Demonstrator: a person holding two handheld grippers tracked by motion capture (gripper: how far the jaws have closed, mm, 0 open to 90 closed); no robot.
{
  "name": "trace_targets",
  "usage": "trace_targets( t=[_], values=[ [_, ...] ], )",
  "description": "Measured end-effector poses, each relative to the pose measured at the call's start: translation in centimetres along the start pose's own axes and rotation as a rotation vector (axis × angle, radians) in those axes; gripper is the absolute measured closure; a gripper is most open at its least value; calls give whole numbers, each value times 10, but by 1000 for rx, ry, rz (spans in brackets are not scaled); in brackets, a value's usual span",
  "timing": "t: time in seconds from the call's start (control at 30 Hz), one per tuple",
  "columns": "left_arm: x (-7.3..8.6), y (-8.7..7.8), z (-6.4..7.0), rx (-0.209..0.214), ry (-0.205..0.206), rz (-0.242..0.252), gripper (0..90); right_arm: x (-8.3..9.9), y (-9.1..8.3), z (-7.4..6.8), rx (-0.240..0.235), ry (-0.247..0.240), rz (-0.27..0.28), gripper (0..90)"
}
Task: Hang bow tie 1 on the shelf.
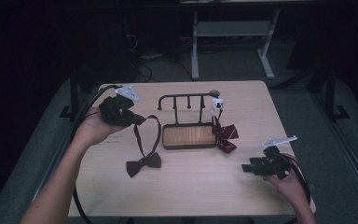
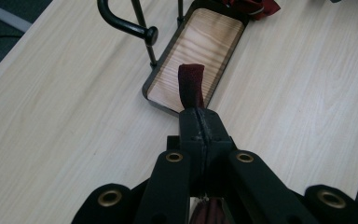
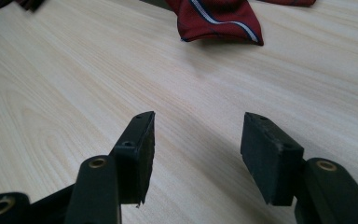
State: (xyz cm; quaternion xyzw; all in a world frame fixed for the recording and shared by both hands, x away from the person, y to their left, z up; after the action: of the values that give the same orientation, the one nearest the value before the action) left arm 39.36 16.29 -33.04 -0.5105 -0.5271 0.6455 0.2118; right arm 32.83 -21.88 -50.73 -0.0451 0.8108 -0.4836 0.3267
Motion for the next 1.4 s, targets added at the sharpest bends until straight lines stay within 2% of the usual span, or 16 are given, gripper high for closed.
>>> trace_targets(
  t=[0.4,0.57,0.67,0.77,1.3,1.4],
  values=[
    [-14,1,-12,-10,-7,-26,896,0,-1,0,-1,0,3,445],
    [-18,2,-14,-7,-12,-30,896,0,-1,0,-1,-5,4,445],
    [-19,1,-14,0,-2,-40,896,0,-1,1,0,-7,5,445],
    [-21,0,-14,-1,-4,-30,896,0,-2,1,0,-7,8,445],
    [-38,0,-23,-26,16,-70,896,1,-2,2,-2,-4,7,445],
    [-41,1,-27,-31,3,-76,895,1,-2,3,-3,-1,9,445]
  ],
)
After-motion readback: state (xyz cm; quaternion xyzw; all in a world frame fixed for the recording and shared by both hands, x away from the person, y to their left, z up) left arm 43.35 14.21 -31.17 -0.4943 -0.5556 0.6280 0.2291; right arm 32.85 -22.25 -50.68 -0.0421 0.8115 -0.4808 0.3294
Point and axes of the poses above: each handheld gripper's, and its own axes: y roughly forward along the jaws, x roughly out of its underside, z roughly to its right, the point moved 8 cm from there along y, roughly forward along the jaws, and after that the axes turned 8 degrees about -z, right-handed, at the moved point
